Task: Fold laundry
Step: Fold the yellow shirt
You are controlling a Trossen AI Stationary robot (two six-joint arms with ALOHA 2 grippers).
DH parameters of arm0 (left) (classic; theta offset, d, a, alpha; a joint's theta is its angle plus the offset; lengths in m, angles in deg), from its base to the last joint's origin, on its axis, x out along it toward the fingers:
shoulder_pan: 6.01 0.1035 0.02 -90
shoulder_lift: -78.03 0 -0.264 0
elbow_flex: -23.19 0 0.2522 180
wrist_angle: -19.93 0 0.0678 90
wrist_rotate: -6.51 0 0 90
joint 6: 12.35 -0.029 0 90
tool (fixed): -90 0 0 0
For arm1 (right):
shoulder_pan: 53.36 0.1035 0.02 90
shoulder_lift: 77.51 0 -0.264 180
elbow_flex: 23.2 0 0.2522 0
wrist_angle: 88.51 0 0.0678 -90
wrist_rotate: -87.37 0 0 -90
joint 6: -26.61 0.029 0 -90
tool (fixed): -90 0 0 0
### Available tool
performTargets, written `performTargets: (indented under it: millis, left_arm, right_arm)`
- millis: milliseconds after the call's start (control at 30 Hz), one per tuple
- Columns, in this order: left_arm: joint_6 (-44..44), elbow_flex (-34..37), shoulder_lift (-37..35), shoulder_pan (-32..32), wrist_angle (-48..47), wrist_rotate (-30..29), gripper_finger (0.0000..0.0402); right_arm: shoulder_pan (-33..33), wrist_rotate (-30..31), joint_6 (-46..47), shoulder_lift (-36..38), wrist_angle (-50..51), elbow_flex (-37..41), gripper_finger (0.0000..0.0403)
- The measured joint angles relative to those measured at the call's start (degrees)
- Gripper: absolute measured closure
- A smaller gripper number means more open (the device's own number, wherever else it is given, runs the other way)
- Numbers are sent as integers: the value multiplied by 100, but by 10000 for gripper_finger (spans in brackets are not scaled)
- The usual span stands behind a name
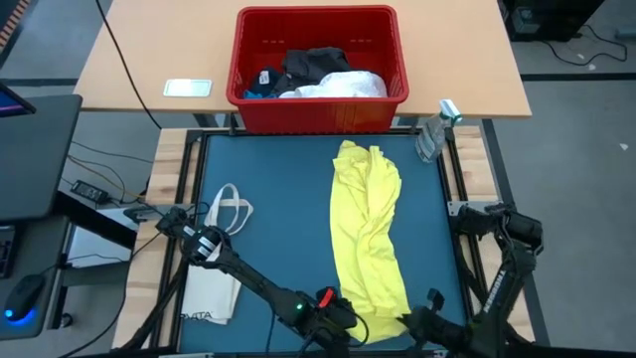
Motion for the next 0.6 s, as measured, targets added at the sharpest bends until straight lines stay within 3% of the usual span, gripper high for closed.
performTargets:
  millis: [100, 233, 333, 467, 533, 600]
  left_arm:
    - [-432, 0, 0, 77, 555, 467, 192]
    - [-740, -2, -39, 98, 1302, 2226, 296]
    - [-445, -2, -189, -6, 1480, 3065, 379]
    - [1, -13, -292, -222, 1757, 3584, 393]
    - [83, -7, -297, -360, 1857, 3556, 397]
    - [199, -7, -319, -473, 1858, 3161, 398]
  right_arm:
    - [209, 121, -50, 0, -131, 0, 393]
    - [457, 72, -432, 45, -841, -90, 393]
    - [566, -307, -645, 131, -1312, -274, 393]
    - [558, -1340, -1018, 105, -2100, -330, 393]
    - [559, -1240, -1048, 107, -2406, -345, 393]
    - [569, -885, -953, 107, -2360, -348, 393]
